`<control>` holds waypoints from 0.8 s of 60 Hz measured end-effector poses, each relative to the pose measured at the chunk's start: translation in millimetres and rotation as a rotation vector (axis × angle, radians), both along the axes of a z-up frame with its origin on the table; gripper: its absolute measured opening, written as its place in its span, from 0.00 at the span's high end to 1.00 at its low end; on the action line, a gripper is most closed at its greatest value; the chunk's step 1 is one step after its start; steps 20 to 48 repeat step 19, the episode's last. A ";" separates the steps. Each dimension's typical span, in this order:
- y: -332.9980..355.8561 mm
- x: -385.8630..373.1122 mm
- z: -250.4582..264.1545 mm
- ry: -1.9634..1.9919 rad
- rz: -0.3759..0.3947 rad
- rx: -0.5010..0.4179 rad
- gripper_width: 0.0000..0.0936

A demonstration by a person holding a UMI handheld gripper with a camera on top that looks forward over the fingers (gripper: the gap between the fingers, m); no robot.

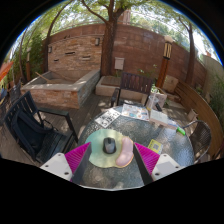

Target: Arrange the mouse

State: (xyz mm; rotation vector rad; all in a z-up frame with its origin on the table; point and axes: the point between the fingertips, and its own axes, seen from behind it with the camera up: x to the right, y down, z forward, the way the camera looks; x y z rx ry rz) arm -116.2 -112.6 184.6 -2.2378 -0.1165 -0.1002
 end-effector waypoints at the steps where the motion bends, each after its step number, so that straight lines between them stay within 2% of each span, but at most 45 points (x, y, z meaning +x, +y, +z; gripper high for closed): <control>1: -2.6 0.0 3.2 0.000 0.001 0.003 0.09; 16: -40.9 2.0 15.4 0.012 -0.006 -0.012 0.09; 48: -42.5 0.9 12.1 0.017 -0.009 -0.013 0.09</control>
